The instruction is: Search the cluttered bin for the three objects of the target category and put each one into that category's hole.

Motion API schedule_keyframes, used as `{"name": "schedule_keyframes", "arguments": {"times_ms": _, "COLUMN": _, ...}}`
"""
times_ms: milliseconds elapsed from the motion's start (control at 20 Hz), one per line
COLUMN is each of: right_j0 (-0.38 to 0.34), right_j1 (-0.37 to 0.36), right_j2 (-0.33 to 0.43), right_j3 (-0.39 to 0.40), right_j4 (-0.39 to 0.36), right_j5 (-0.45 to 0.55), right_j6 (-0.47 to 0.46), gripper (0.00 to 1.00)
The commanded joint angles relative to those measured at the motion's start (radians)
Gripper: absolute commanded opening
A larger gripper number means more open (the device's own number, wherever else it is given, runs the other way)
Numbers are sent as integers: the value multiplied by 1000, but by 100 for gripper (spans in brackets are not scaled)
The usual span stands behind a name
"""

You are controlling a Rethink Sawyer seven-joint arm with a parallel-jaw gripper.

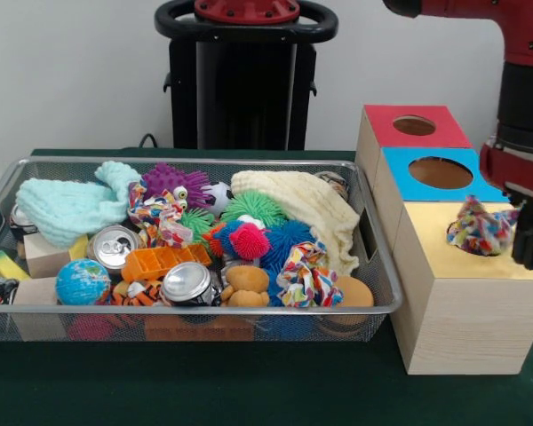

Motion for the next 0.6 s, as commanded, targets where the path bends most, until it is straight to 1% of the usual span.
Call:
{"name": "schedule_keyframes", "arguments": {"times_ms": 50, "right_j0": -38, "right_j1": -55, "right_j2": 190, "right_j3": 140, "right_j4": 66, "right_j5": 83, "right_j6": 135, "gripper": 0}}
{"name": "schedule_keyframes", "arguments": {"times_ms": 100, "right_j0": -39, "right_j1": -74, "right_j2": 200, "right_j3": 192, "right_j4": 68, "right_j5": 55, "right_j6": 114, "gripper": 0}}
{"name": "schedule_keyframes", "arguments": {"times_ms": 150, "right_j0": -35, "right_j1": -86, "right_j2": 201, "right_j3": 224, "right_j4": 64, "right_j5": 39, "right_j6": 107, "gripper": 0}}
{"name": "schedule_keyframes", "arguments": {"times_ms": 300, "right_j0": -43, "right_j1": -112, "right_j2": 218, "right_j3": 299, "right_j4": 50, "right_j5": -12, "right_j6": 75, "gripper": 0}}
{"name": "schedule_keyframes", "arguments": {"times_ms": 400, "right_j0": -47, "right_j1": -122, "right_j2": 222, "right_j3": 327, "right_j4": 34, "right_j5": -30, "right_j6": 61, "gripper": 0}}
{"name": "schedule_keyframes", "arguments": {"times_ms": 600, "right_j0": -24, "right_j1": -150, "right_j2": 163, "right_j3": 351, "right_j4": -10, "right_j5": 46, "right_j6": 79, "gripper": 0}}
